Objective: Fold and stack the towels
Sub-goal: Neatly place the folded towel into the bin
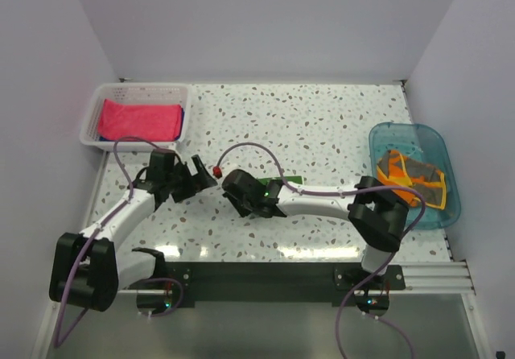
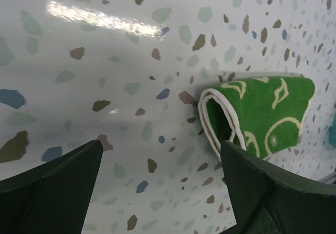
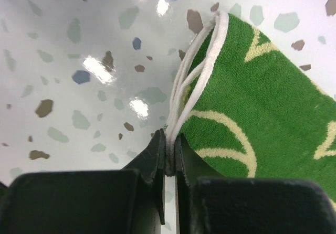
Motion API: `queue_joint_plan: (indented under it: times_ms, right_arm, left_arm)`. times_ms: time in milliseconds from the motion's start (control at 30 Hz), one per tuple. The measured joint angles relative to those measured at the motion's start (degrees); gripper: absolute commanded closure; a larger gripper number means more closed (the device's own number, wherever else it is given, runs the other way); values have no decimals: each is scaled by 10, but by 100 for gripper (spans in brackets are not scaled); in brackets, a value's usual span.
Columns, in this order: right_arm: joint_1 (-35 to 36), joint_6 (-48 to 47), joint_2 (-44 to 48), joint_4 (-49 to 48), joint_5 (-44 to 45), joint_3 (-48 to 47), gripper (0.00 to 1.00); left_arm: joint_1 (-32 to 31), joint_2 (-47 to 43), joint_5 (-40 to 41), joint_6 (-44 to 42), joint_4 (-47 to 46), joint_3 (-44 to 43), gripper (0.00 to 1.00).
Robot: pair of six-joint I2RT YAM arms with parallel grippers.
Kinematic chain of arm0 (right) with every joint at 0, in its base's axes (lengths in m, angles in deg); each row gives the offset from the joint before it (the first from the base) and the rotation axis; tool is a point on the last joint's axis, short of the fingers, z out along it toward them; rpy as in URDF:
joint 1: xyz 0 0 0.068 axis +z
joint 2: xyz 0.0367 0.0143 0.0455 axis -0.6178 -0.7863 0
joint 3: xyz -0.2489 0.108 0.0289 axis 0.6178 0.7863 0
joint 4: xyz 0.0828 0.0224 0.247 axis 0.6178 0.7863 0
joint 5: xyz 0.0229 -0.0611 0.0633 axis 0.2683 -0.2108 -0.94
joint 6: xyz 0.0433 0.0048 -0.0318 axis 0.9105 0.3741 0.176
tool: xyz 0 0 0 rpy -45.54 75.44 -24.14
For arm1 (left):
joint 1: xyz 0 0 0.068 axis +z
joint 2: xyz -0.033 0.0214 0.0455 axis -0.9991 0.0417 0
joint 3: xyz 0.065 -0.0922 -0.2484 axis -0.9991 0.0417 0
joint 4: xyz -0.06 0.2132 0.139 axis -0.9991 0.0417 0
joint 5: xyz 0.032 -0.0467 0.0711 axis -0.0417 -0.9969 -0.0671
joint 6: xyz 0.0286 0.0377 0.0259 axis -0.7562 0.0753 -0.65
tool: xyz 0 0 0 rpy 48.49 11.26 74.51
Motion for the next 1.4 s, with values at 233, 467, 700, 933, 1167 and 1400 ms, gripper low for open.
queue_joint_plan:
  times_ms: [233, 467, 700, 933, 1167, 1400]
  right_arm:
    - [-12, 5, 43, -60, -24, 34, 100]
    - [-16, 11, 44, -85, -40, 62, 100]
    - [-18, 17, 44, -101, -45, 70, 100]
    - [-19, 24, 48, -110, -55, 80, 100]
    - [-19, 29, 52, -120, -59, 90, 100]
    - [-19, 31, 54, -130, -70, 96, 100]
  left_arm:
    - [-82, 35, -35, 85, -84, 15, 0]
    - [-119, 47, -45, 157, -159, 49, 0]
    - [-147, 63, -33, 207, -223, 73, 0]
    - [-184, 108, 4, 248, -276, 76, 7]
    - [-216, 147, 36, 274, -326, 77, 38]
    - [-229, 161, 60, 284, -343, 92, 83]
